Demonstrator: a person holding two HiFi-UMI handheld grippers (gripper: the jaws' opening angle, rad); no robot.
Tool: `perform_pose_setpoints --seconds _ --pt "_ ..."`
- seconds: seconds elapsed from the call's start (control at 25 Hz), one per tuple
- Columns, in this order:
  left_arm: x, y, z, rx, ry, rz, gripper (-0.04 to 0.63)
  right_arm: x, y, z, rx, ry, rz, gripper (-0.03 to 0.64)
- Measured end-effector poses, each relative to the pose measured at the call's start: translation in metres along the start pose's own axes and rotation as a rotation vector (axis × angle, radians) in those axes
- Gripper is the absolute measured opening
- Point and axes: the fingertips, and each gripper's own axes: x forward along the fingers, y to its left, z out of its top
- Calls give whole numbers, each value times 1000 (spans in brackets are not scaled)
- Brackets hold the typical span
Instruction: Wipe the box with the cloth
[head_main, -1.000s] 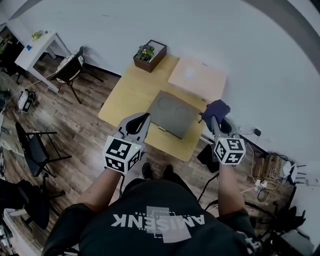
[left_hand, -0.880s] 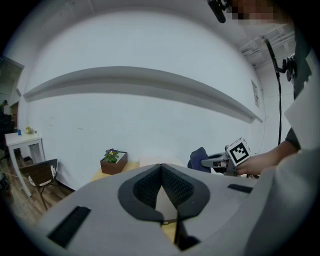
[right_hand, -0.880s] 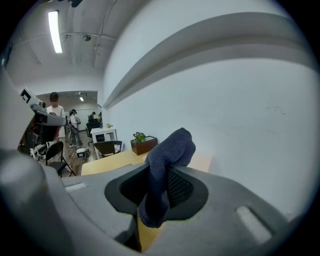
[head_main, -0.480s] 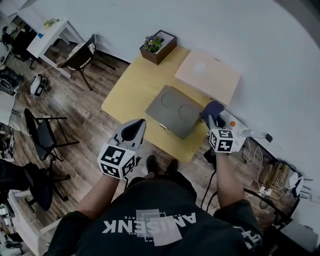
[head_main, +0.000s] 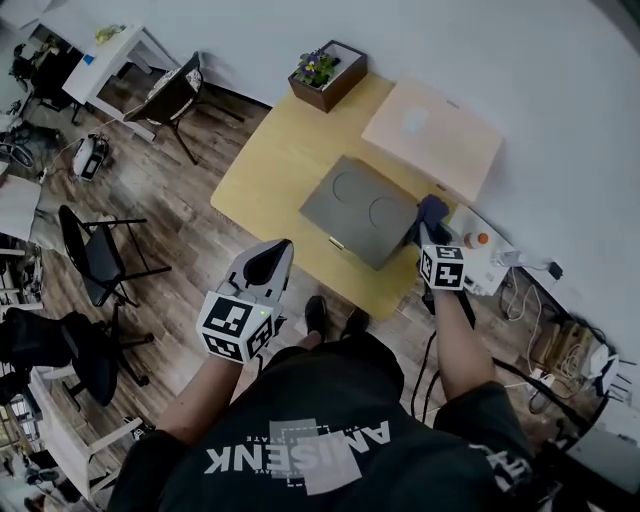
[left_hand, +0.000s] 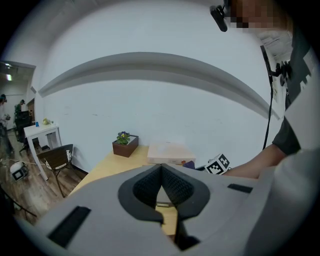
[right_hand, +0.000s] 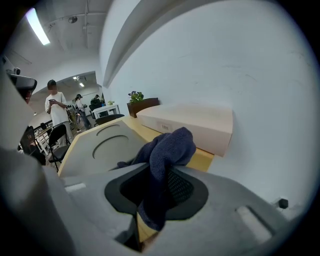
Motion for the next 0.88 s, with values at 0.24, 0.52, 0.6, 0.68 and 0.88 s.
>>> perform_pose_setpoints --seconds 0.24,0.52,0.6,0.68,0.88 --pt "-6 16 -3 10 0 49 2 6 6 -6 -34 13 -29 81" --pt "-11 19 -6 8 11 47 2 0 19 -12 -26 24 -25 81" --pt "-12 18 -7 10 13 40 2 -2 24 -16 -21 28 -20 81" --pt "-14 16 -8 5 15 35 2 -5 29 -19 -16 36 -13 81" --pt "-17 11 -12 0 24 14 2 -15 49 -31 -31 65 12 81"
